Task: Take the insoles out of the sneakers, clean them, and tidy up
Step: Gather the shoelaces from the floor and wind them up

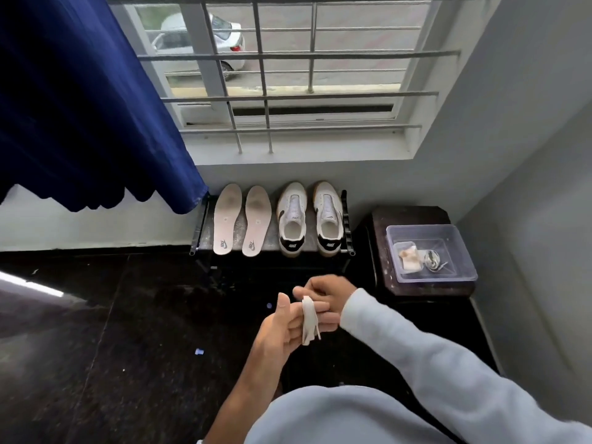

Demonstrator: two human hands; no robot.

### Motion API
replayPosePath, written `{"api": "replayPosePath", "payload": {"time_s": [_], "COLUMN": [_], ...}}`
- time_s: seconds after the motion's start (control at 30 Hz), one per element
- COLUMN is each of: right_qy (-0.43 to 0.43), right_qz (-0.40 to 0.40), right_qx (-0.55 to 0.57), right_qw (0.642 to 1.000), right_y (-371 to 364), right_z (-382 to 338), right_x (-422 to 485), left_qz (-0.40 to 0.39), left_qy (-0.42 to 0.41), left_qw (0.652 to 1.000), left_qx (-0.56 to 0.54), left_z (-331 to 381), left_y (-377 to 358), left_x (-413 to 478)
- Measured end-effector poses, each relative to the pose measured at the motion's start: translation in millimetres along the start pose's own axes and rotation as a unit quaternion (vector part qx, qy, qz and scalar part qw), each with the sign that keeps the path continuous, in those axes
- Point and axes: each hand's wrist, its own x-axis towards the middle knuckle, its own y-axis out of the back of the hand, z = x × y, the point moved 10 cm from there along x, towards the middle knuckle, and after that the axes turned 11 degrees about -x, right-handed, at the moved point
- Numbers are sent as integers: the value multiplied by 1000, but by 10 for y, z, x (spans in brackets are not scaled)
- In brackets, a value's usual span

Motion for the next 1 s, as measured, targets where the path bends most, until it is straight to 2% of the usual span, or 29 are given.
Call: {"api": "replayPosePath", "payload": {"time_s": [0.1,0.23,0.4,0.6,0.77,0.83,0.9,1.0], "right_qy": [30,56,99,106,99,68,48,45], "right_qz": [-29,37,131,126,128,100,40,-76], "right_qx": [-21,27,81,79,70,120,167,296], "right_qw": [999,997,983,983,984,985,984,951], "right_y": [-357,-320,159,304,211,106,-48,-341], "right_z": [-31,-122,-299,-311,-192,-86,-50,-123], "right_x": [-264,-694,-714,-503,-387,-336,-295,-289], "left_qz": [38,77,57,13,16,14,3,-3], "left_qy": [-47,-67,-16,22,38,37,43,51], "left_qw": [997,994,998,999,998,998,999,999], "left_qx": [-48,-26,3,25,54,46,22,-8], "left_z": [147,203,-21,-184,-242,-234,-236,-254], "left_y": [112,245,190,76,215,260,289,347], "left_x": [1,26,34,50,87,79,65,55]}}
